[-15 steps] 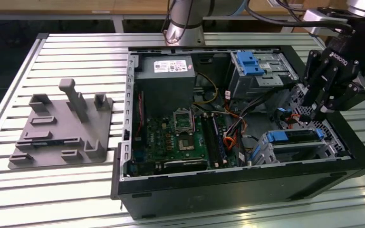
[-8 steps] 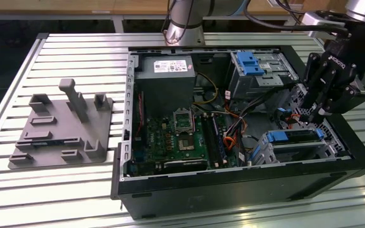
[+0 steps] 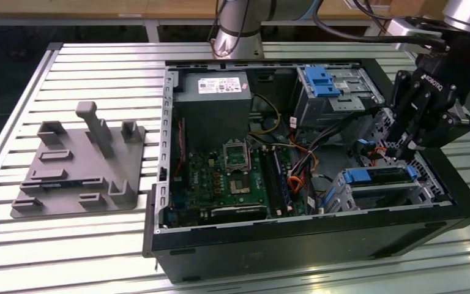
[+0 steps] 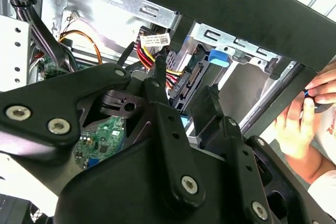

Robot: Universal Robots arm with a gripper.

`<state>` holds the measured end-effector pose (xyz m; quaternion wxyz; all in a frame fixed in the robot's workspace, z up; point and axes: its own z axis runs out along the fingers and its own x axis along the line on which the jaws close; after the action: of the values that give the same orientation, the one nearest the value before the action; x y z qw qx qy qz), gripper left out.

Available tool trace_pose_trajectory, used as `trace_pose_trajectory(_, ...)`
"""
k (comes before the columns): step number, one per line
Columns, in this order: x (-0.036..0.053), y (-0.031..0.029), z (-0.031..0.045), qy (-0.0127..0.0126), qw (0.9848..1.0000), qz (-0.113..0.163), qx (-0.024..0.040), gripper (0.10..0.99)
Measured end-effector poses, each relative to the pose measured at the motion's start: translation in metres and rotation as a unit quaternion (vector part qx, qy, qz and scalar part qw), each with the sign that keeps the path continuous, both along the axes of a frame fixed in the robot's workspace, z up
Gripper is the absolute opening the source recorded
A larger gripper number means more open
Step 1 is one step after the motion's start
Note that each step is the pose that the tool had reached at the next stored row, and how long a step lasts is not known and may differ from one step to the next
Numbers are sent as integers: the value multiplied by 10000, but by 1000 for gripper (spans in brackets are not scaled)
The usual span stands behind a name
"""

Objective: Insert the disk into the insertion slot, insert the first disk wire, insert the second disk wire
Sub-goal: 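Insert the first disk wire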

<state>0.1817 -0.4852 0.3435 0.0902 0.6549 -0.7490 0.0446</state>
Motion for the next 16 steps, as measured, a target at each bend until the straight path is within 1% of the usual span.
trace_pose_trajectory(2,0,-2,-5,2,10000,0,0,459)
trace_pose_trajectory(3,0,-4,-8,4,10000,0,1,392)
trace_pose_trajectory(4,0,-5,-11,5,10000,0,2,392)
trace_pose_trajectory(5,0,-8,-13,6,10000,0,2,325)
trace_pose_trajectory(13,0,-29,-26,12,10000,0,6,325)
trace_pose_trajectory(16,0,-31,-26,12,10000,0,20,325)
